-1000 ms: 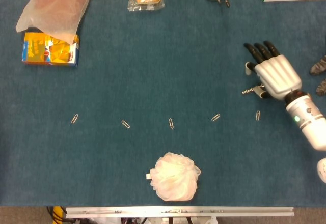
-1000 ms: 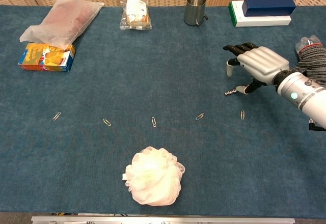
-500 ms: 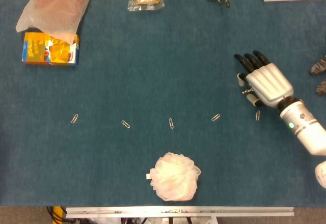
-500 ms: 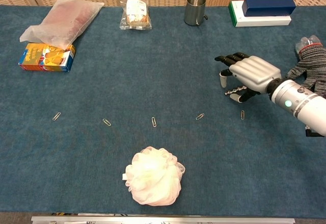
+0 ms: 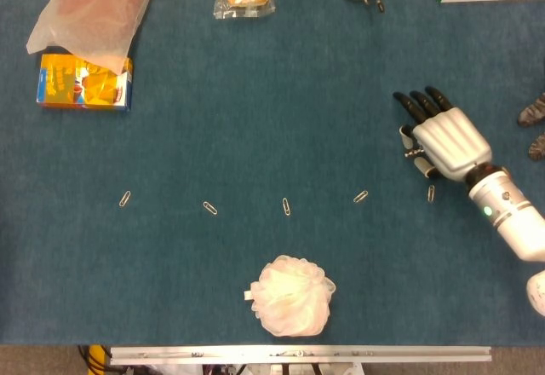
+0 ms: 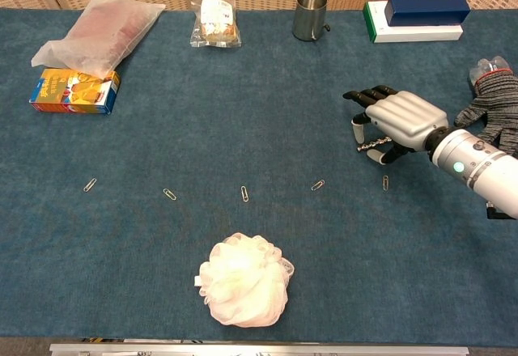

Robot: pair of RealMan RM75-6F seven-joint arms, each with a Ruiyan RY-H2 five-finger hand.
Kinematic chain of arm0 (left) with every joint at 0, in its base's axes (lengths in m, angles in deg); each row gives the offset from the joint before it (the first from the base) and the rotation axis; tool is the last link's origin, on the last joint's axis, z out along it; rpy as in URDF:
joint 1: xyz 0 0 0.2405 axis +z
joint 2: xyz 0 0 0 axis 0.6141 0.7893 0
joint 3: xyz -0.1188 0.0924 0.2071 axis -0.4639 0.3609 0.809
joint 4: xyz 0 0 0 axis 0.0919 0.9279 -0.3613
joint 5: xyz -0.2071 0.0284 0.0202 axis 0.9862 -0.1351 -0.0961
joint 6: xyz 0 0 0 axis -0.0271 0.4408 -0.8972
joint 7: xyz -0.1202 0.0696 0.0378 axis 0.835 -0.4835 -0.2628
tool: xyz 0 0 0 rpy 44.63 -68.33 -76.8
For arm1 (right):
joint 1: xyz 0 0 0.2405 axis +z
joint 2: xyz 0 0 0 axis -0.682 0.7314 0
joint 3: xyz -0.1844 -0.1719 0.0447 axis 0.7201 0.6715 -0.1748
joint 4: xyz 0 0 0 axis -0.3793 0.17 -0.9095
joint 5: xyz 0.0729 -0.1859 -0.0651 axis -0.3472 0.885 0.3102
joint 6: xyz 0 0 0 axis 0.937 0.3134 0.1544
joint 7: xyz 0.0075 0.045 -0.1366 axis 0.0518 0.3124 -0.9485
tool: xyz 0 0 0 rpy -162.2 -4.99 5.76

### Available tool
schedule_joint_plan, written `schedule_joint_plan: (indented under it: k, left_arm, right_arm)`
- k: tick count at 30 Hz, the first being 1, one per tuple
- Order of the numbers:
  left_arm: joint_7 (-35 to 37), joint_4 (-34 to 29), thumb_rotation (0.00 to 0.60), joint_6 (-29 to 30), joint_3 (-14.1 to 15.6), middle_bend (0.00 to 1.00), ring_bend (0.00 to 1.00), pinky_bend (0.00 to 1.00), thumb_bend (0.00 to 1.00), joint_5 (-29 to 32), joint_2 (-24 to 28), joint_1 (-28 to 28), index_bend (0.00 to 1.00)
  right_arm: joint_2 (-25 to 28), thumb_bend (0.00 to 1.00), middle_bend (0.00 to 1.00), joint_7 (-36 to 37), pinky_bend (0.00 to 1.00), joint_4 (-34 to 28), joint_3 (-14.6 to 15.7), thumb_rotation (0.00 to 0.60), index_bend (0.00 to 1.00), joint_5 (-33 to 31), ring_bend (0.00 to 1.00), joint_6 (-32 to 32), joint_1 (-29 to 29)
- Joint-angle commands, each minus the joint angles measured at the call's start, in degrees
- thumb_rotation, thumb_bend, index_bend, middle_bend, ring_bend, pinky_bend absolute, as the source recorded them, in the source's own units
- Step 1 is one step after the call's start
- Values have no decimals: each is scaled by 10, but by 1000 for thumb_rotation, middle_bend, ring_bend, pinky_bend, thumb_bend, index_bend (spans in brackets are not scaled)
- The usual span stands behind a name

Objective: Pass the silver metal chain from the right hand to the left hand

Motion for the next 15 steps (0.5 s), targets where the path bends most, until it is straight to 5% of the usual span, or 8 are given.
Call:
schedule_joint_plan:
  k: [1,15]
  left_arm:
    - [1,1,600,0,0,430,386,575,153,0,0,1,385]
    - [4,4,600,-1,1,430,386,575,153,0,-2,2,385]
  right_arm:
    - [-3,299,0,0,37,4,0,600,496,-1,0,1,1]
    - [-9,304,0,1,37,12,2,600,525,-1,0,4,5]
